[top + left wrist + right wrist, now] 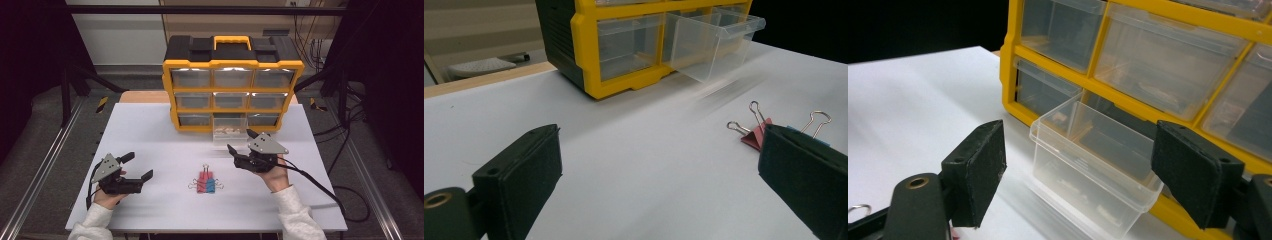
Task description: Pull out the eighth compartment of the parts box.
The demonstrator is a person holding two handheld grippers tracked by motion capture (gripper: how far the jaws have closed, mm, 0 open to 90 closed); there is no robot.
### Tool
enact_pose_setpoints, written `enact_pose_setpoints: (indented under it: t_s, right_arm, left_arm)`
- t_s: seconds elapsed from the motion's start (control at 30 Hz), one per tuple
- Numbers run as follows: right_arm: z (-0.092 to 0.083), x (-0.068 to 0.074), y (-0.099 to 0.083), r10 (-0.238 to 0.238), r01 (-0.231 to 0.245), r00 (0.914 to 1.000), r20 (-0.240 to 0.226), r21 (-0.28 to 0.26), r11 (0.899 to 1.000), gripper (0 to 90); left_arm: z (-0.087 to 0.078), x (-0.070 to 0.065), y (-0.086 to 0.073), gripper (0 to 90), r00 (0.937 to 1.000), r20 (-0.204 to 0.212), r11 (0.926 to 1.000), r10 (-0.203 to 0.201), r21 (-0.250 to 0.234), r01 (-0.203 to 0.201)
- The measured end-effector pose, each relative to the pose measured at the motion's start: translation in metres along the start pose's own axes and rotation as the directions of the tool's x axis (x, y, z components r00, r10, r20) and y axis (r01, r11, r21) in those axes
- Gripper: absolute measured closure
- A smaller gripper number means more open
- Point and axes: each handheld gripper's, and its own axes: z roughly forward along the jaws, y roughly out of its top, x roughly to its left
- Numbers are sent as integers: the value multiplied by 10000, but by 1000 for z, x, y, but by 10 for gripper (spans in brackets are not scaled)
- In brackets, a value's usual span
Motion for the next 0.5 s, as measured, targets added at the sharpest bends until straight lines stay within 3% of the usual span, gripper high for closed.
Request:
enact_pose_setpoints:
  t_s: [0.3,0.37,0.4,0.5]
  right_arm:
    - [-15,9,-1,885,-892,9955,-351,-178,9959,97]
    - [-20,10,-3,1528,-1539,9858,-703,-106,9880,89]
    - [-22,11,-4,1629,-1643,9842,-701,-155,9863,87]
    - [-25,14,-8,1478,-1487,9869,-652,-93,9888,70]
  left_arm:
    - [-1,0,0,33,10000,69,10000,2,-44,-2]
    - [-1,0,0,33,10000,70,10000,-19,-55,20]
    - [-1,0,0,33,10000,65,10000,-3,-34,3]
    - [-1,0,0,33,10000,79,10000,0,-36,0]
